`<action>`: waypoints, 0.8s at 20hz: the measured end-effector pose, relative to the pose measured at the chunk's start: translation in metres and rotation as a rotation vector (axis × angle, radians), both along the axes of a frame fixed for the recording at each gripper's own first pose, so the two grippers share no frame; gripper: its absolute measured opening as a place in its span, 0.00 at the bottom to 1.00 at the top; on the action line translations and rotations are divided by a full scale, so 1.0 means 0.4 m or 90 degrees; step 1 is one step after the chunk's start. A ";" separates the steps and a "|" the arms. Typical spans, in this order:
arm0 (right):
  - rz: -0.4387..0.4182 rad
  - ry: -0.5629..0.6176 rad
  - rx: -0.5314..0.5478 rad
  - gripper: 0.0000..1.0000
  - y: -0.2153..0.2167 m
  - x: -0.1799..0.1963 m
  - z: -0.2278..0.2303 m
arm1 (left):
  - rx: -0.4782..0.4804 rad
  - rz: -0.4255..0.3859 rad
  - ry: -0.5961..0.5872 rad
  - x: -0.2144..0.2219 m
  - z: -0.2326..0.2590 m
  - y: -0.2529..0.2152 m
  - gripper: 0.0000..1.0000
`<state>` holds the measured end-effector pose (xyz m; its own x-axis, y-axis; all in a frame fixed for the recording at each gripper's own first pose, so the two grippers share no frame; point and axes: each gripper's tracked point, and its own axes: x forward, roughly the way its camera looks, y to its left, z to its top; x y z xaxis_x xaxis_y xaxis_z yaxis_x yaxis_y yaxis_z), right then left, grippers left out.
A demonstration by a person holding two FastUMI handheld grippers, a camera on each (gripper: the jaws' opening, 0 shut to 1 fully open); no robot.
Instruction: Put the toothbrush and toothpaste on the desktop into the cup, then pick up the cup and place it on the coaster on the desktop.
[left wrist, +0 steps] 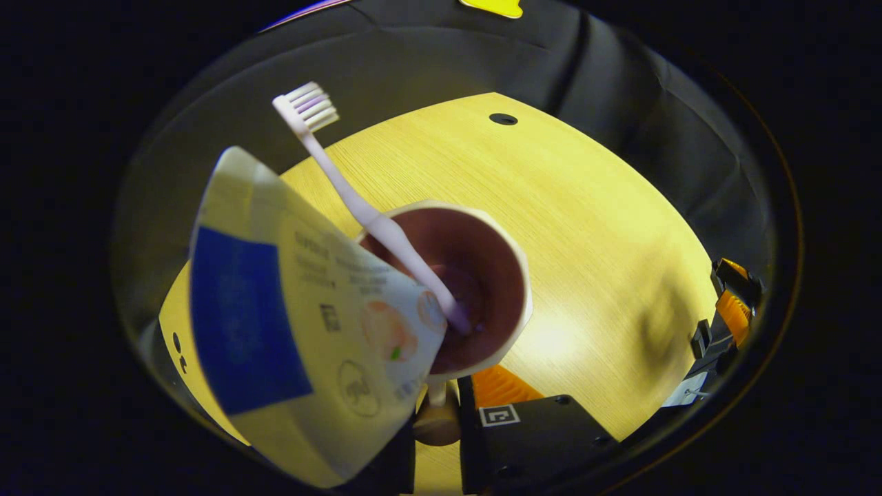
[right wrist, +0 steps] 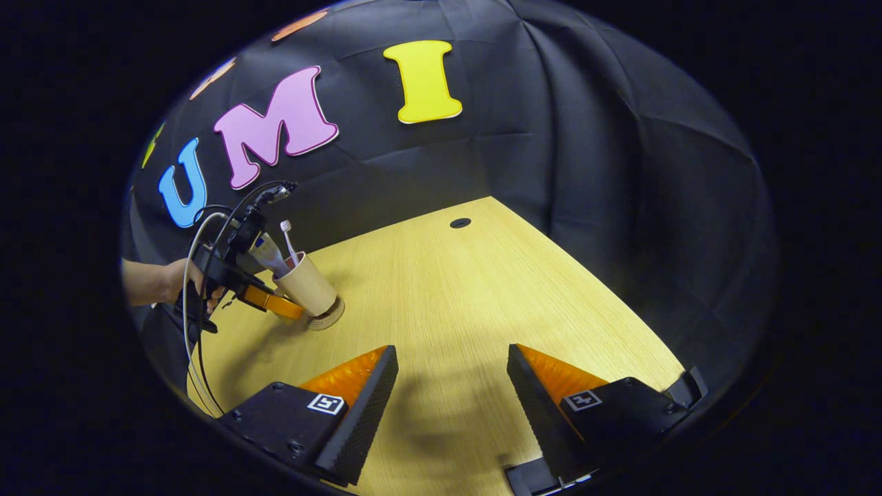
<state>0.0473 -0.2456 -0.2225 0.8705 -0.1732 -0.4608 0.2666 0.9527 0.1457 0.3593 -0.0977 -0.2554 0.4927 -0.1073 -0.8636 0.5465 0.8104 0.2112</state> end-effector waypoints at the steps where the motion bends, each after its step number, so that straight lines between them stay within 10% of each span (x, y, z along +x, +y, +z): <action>1: -0.002 -0.001 0.002 0.98 0.002 -0.003 0.000 | 0.005 0.001 0.001 0.001 -0.007 -0.001 0.26; 10: 0.010 0.004 -0.006 0.98 0.024 -0.013 -0.001 | 0.030 0.014 -0.009 -0.002 -0.023 0.006 0.27; 16: 0.034 -0.010 -0.016 0.98 0.072 -0.007 0.024 | -0.015 0.037 -0.041 -0.036 0.036 0.000 0.67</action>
